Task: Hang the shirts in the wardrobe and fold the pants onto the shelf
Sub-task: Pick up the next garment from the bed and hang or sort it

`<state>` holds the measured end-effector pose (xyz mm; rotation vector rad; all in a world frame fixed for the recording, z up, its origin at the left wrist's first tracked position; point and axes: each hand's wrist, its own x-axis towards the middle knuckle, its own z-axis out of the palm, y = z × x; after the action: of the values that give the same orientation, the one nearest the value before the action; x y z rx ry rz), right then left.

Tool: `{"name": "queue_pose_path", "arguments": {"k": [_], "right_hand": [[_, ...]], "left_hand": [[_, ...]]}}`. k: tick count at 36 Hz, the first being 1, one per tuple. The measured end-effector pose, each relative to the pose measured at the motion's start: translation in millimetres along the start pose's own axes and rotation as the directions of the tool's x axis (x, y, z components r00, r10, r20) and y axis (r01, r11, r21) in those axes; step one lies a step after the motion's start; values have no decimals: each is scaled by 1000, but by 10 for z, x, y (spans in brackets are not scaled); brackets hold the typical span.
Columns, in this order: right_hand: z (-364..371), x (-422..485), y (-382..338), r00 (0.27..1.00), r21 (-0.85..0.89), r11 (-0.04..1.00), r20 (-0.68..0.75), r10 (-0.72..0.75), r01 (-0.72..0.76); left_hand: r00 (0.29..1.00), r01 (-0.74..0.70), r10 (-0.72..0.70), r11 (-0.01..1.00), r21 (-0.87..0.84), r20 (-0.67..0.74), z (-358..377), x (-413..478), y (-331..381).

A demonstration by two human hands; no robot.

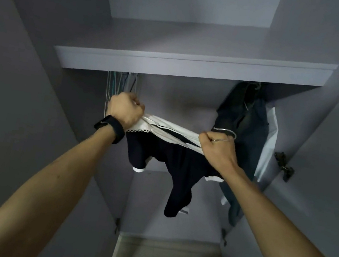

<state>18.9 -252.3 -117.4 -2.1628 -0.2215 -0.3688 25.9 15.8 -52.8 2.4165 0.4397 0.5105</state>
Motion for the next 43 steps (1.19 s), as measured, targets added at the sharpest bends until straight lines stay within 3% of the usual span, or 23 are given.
{"name": "queue_pose_path", "arguments": {"k": [3,7,10,13,15,18,20,21,23,24,26,28,32,36,40,43], "right_hand": [[16,-32,102,1000,-70,998,0,6,-6],[4,-52,254,995,-197,978,65,81,-67],[-72,-115,362,961,-130,985,236,146,-118],[-194,-233,432,870,71,982,478,121,-175],[-190,-316,467,862,260,908,476,175,-328],[-129,-328,427,875,525,719,413,253,-456],[-186,-289,407,805,567,623,563,184,-539],[-249,-273,391,736,521,619,662,142,-588],[-331,-257,376,588,314,744,799,129,-590],[-314,-240,360,570,196,844,808,150,-500],[-159,-227,214,667,-32,978,726,165,-208],[110,-285,-34,758,-82,996,647,78,-32],[640,-475,-318,848,-7,999,530,-34,44],[929,-580,-287,942,114,993,329,-62,26],[1107,-600,-288,952,183,982,293,-89,35],[1193,-590,-344,956,259,966,279,-95,20]], "left_hand": [[999,31,-31,1000,-2,29,30,-16,-14],[973,94,-72,991,-91,221,180,-138,-141],[953,147,-93,974,-171,289,291,-300,-257],[966,180,-139,967,-182,220,308,-302,-380],[964,205,-169,964,-170,203,296,-281,-429],[972,173,-150,978,-116,180,313,-294,-409],[979,148,-134,986,-77,154,298,-324,-399],[980,150,-139,986,-70,145,284,-335,-415],[982,139,-132,989,-44,134,250,-356,-447],[984,126,-121,992,-26,128,236,-361,-446],[989,92,-94,996,23,118,249,-385,-388],[992,42,-53,994,99,112,318,-444,-284],[996,13,-26,987,160,83,451,-581,-121],[999,30,-36,992,126,40,406,-587,-136],[999,26,-23,995,100,-28,342,-658,-198],[993,-88,99,984,153,-68,302,-740,-222]]}}
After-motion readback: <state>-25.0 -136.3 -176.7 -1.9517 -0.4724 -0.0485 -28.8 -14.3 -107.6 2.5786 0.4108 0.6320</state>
